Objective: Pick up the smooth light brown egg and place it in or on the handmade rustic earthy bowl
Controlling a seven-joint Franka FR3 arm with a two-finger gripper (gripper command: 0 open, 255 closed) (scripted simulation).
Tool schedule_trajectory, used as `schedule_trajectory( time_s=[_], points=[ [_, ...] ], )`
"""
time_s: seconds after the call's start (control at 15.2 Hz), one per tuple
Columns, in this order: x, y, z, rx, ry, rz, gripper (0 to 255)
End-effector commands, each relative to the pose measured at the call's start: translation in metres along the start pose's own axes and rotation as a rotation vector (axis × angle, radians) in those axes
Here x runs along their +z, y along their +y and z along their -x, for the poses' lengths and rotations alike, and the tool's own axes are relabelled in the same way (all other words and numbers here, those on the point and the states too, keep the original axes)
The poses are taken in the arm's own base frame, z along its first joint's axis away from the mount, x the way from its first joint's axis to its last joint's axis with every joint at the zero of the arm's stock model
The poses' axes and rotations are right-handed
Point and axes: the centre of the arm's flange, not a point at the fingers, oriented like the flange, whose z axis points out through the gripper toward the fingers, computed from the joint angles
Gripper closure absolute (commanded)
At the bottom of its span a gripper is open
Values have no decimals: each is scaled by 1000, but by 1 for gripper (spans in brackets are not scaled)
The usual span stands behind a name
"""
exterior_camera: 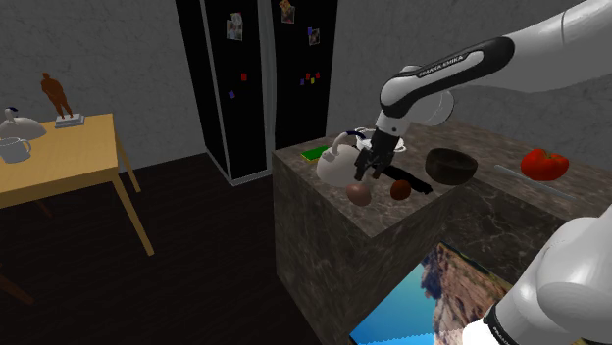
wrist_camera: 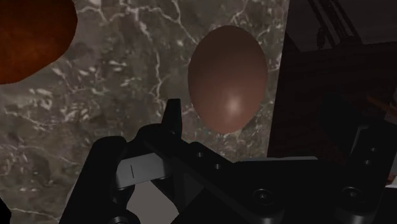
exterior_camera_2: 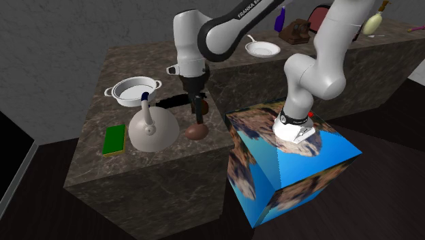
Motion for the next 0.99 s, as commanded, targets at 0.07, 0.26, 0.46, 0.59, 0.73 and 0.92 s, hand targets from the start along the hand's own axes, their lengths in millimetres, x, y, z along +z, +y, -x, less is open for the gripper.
schedule_trajectory(
  time_s=[0.07,0.26,0.46,0.59,0.73,0.92],
  points=[
    [26,11,-17,18,5,-14,0],
    [42,11,-17,18,5,-14,0],
    [58,11,-17,18,5,-14,0],
    [66,11,-17,18,5,-14,0],
    [66,11,-17,18,5,-14,0],
    [66,11,-17,18,5,-14,0]
  ],
)
